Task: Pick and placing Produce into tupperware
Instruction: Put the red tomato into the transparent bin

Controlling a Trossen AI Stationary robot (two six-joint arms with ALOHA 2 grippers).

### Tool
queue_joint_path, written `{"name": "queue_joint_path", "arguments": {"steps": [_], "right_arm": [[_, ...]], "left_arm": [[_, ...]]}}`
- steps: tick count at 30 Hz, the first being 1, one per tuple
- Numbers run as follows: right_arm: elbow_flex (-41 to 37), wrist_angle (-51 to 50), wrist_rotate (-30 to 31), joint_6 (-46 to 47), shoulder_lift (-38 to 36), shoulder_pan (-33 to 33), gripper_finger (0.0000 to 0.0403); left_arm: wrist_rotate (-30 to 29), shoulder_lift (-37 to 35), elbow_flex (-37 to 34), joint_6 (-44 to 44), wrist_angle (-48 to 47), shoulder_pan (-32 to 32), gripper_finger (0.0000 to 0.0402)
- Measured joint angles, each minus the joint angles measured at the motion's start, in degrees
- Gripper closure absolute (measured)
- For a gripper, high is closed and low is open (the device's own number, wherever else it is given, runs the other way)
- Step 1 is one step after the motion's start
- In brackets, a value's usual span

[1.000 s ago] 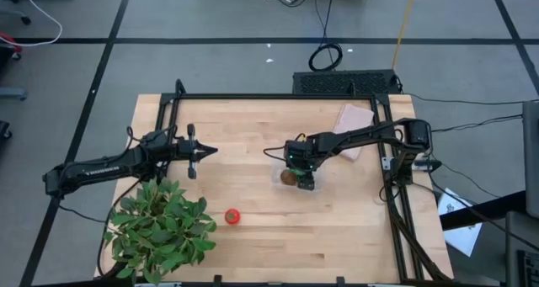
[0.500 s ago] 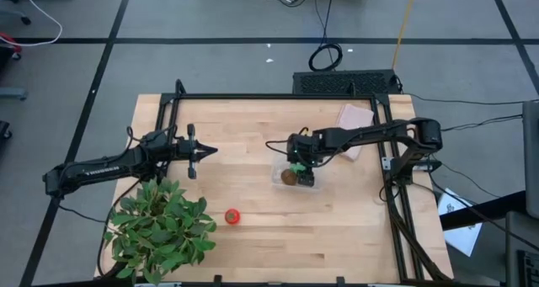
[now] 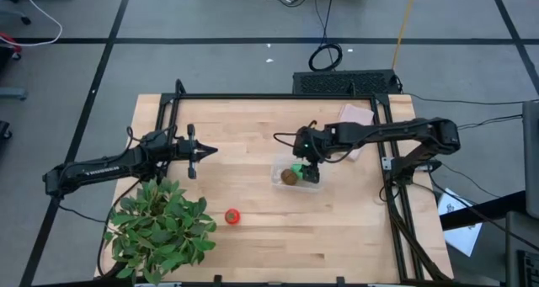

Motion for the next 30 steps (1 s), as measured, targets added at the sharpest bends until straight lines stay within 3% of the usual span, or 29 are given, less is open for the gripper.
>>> {"name": "queue_joint_path", "arguments": {"steps": [8,19,30], "right_arm": [[0.9,-4.2,-0.1,-0.4,0.1,0.0,0.0219],[0.9,-5.0,-0.3,-1.6,0.1,-0.3,0.0388],[1.7,-6.8,-3.2,-2.1,0.1,-0.3,0.0401]], "left_arm": [[0.0,0.0,0.0,0.0,0.1,0.0,0.0385],[0.0,0.0,0.0,0.0,0.0,0.0,0.0385],[0.0,0.0,0.0,-0.2,0.0,0.0,0.0385]]}}
